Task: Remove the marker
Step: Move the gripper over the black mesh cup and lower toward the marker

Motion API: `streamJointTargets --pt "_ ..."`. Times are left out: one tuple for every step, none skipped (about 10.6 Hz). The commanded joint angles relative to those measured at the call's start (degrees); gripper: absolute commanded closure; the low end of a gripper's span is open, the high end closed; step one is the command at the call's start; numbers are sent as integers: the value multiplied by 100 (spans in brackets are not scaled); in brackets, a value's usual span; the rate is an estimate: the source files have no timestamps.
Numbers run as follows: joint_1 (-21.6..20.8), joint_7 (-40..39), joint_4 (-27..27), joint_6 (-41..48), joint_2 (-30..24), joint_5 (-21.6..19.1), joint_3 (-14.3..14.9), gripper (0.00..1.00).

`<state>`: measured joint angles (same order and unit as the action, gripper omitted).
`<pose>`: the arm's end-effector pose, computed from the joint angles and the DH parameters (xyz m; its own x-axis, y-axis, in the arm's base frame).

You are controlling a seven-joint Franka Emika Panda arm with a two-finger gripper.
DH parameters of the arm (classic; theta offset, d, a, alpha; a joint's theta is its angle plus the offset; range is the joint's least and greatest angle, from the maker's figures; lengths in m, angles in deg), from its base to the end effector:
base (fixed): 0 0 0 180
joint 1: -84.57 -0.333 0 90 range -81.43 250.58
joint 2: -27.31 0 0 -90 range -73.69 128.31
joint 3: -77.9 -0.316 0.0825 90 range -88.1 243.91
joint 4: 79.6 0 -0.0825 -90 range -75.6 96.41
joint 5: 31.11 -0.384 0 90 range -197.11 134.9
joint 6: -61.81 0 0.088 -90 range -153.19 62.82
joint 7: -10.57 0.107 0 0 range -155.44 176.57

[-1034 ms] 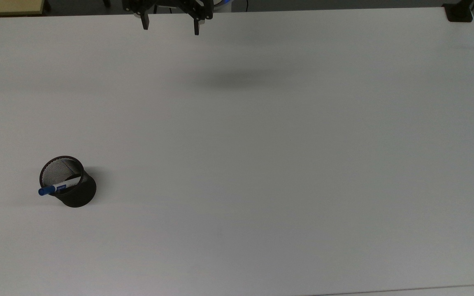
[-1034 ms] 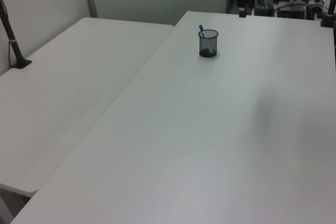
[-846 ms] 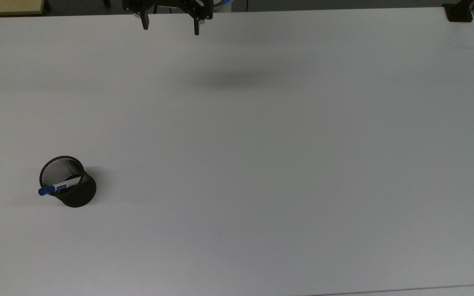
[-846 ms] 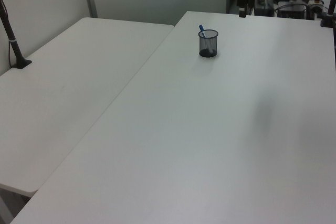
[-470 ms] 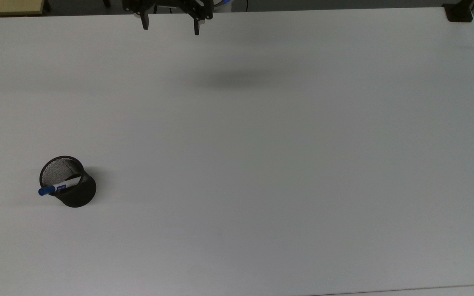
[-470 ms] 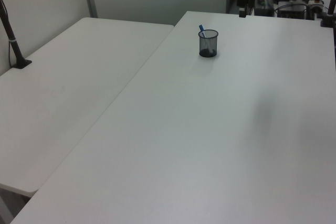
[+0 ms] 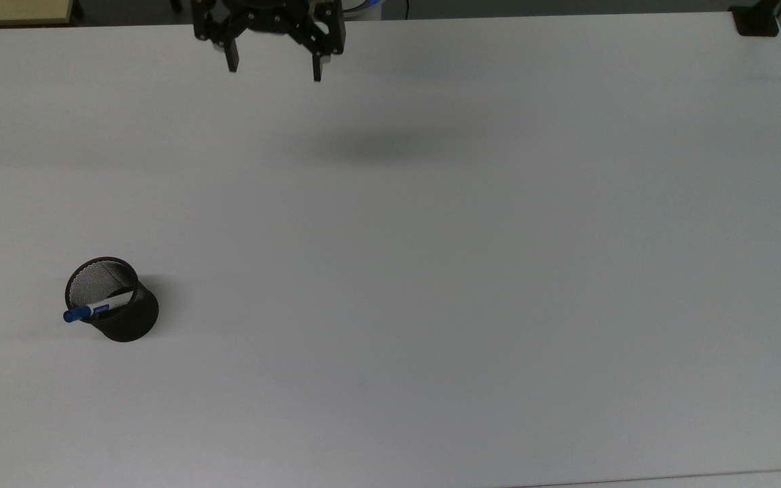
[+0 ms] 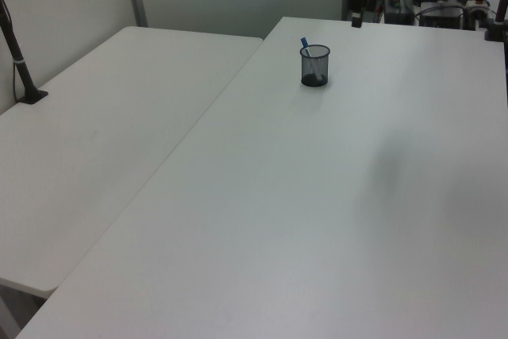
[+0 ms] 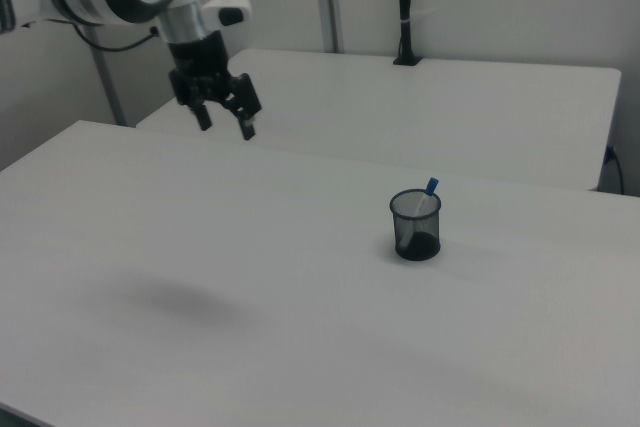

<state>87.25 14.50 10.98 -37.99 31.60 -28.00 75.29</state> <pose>0.5924 -0.0066 0.5927 0.9942 -0.0609 0.0891 -0.0650 -0.9969 0.0447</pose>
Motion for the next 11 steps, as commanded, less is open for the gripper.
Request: streamJointTargets --pt "417 2 -145 -878 370 -144 7 0" --pt "557 115 -137 -1274 458 -135 7 0" --pt "698 264 -137 -1574 590 -118 7 0" --pt "812 274 -145 -1960 782 -91 15 0" --pt "944 292 -145 -2416 984 -74 16 0" --pt "1085 301 -145 -2899 1204 -65 16 0" --pt "1199 301 -154 -3365 1406 -65 68 0" --pt "1209 362 -154 -3761 1608 -47 164 0" --pt "1200 501 -154 -4166 1784 -30 278 0" --pt "1200 564 -154 -4579 1969 -38 384 0" --pt "1200 582 -154 -4957 2136 -38 498 1"
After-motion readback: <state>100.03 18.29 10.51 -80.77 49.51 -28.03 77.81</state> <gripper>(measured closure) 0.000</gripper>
